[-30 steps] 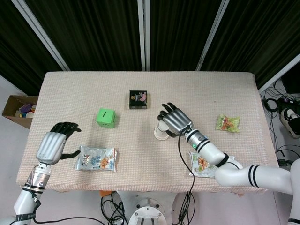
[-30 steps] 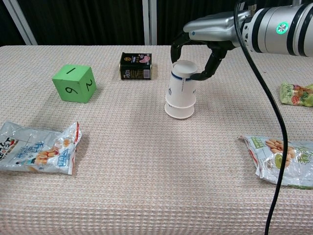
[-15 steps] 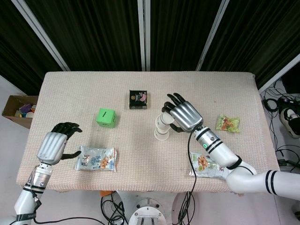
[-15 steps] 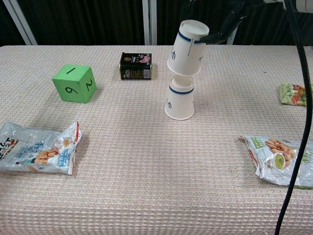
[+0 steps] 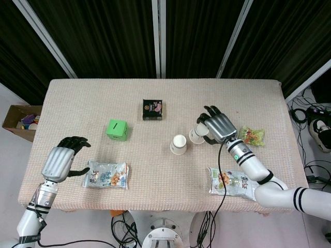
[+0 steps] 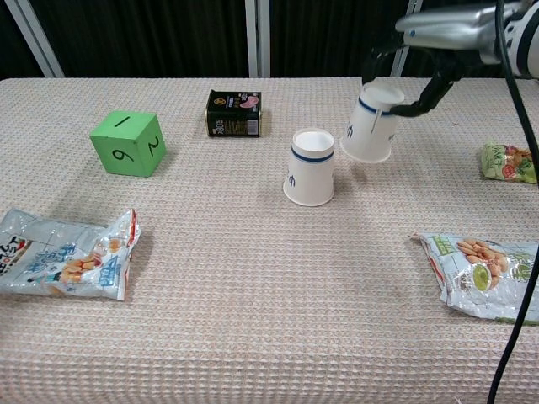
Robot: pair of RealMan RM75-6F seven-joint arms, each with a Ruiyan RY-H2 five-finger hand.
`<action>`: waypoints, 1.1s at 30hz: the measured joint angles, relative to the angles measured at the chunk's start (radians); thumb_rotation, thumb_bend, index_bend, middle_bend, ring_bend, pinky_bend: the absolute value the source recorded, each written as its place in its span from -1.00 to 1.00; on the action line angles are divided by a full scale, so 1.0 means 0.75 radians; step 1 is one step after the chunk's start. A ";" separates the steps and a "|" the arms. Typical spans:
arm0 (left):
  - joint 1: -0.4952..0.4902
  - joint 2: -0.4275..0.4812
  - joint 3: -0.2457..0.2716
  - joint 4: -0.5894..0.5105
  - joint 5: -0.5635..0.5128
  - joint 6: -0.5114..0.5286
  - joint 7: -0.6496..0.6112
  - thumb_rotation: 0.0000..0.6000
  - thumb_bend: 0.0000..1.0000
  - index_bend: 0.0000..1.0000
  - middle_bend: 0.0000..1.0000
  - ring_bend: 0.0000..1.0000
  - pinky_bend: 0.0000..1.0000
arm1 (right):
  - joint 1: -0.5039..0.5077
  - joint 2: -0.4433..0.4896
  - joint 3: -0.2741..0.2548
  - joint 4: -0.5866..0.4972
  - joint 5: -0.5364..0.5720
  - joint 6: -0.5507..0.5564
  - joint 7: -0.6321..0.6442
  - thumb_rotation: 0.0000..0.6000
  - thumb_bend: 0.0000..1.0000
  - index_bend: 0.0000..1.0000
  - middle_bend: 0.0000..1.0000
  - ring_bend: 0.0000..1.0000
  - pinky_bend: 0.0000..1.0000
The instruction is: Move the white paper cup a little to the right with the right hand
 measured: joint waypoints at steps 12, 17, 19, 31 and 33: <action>-0.011 -0.010 0.001 0.020 0.009 -0.018 -0.026 1.00 -1.00 -0.35 -0.54 -0.64 -0.60 | -0.045 -0.093 -0.048 0.035 -0.033 0.011 -0.047 1.00 -0.35 -0.21 -0.61 -0.96 -0.86; -0.008 -0.009 0.002 0.024 0.009 -0.014 -0.033 1.00 -1.00 -0.35 -0.54 -0.64 -0.60 | -0.052 -0.106 -0.055 0.032 -0.037 0.024 -0.083 1.00 -0.36 -0.32 -0.62 -0.98 -0.92; -0.007 -0.009 0.003 0.025 0.010 -0.012 -0.036 1.00 -1.00 -0.35 -0.54 -0.64 -0.60 | -0.054 -0.112 -0.059 0.032 -0.036 0.031 -0.108 1.00 -0.37 -0.46 -0.63 -0.98 -0.94; -0.010 -0.005 0.003 0.043 -0.016 -0.030 -0.004 1.00 -1.00 -0.35 -0.54 -0.64 -0.60 | -0.144 -0.054 -0.093 -0.080 -0.058 0.148 -0.162 1.00 -0.47 -0.87 -0.68 -0.98 -0.97; -0.007 0.001 0.002 0.051 -0.031 -0.028 0.026 1.00 -1.00 -0.35 -0.54 -0.64 -0.60 | -0.178 -0.015 -0.098 -0.105 -0.071 0.185 -0.140 1.00 -0.47 -0.88 -0.69 -0.98 -0.97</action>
